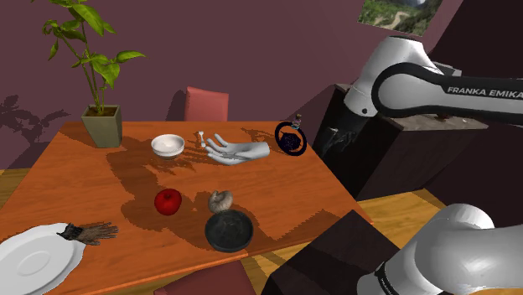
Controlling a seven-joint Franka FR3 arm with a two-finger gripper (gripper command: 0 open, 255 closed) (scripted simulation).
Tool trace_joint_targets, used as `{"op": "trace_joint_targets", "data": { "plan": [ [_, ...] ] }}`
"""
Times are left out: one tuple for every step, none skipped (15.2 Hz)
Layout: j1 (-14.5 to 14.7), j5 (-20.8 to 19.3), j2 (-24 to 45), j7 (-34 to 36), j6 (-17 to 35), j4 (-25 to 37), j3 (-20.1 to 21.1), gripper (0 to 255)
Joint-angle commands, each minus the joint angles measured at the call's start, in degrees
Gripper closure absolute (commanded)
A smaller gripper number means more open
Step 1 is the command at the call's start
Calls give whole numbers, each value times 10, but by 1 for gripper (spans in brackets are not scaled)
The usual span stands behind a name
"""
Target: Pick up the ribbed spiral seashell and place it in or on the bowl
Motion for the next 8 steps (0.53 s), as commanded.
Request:
{"op": "trace_joint_targets", "data": {
  "plan": [
    [5,18,15,23,57,-30,11,0],
    [8,27,26,33,84,-41,17,0],
    [10,36,38,43,112,-51,22,0],
    [14,45,52,52,140,-59,27,0],
    [17,54,67,62,169,-67,33,0],
    [21,64,84,71,198,-73,39,0],
    [25,73,103,79,227,-79,44,0],
    [29,83,123,88,257,-82,49,0]
  ]
}}
